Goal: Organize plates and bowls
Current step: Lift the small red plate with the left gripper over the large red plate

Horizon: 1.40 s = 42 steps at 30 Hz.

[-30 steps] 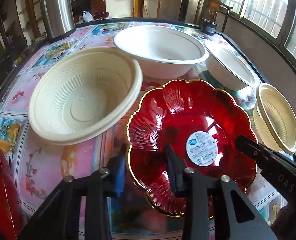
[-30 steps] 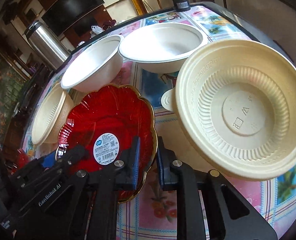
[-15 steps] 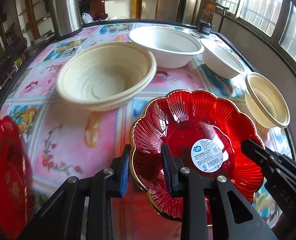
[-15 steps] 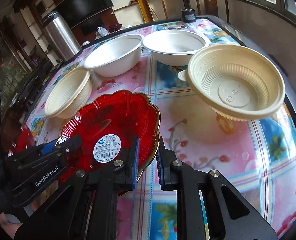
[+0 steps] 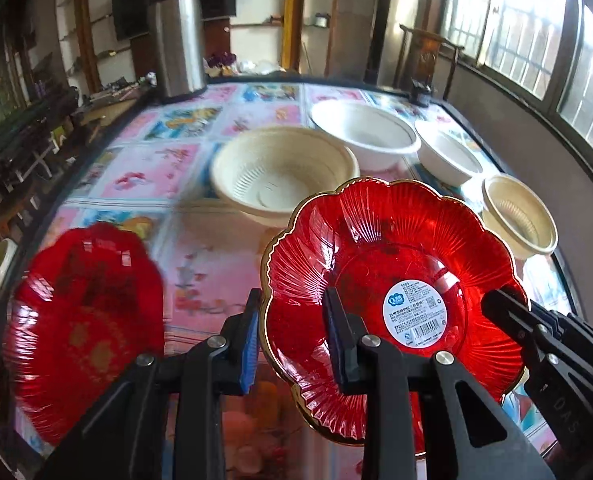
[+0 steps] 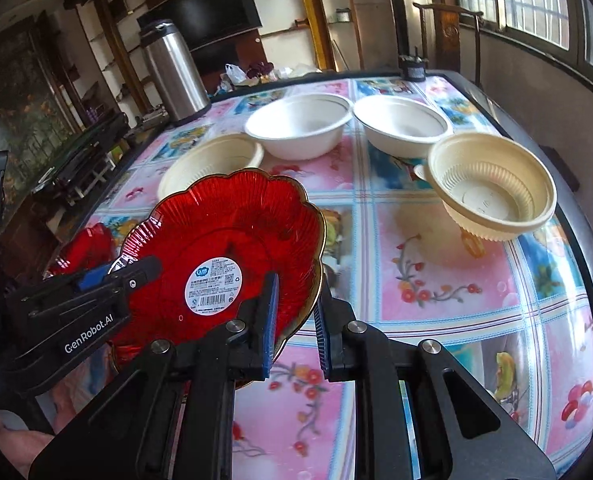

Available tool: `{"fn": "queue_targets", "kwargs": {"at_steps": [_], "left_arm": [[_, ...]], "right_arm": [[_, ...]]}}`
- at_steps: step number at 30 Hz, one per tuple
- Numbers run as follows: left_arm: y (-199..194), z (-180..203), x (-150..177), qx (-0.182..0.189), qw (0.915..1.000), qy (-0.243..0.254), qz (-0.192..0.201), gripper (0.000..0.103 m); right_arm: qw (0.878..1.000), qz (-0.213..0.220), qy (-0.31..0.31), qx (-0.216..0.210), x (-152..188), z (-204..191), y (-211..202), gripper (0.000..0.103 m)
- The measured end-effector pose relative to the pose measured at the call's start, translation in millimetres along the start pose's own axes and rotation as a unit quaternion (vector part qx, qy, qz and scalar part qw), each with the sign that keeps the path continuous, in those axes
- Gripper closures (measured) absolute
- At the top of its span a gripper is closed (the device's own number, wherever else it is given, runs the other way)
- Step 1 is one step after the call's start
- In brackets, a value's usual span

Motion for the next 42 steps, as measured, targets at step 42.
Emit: {"fn": "queue_targets", "kwargs": {"at_steps": [42], "left_arm": [[10, -195, 32, -0.11, 0.9871, -0.115, -0.017, 0.074]], "right_arm": [[0.983, -0.079, -0.144, -0.085, 9, -198, 100, 0.08]]}}
Point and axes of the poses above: each gripper's, at about its wrist camera, not at the fingertips, and y roughly the way its jaws point, z to its right, x to its underside, the point moved 3 cm from there along y, roughly the way its jaws point, and after that the axes turned 10 degrees about -x, right-handed, at the moved point
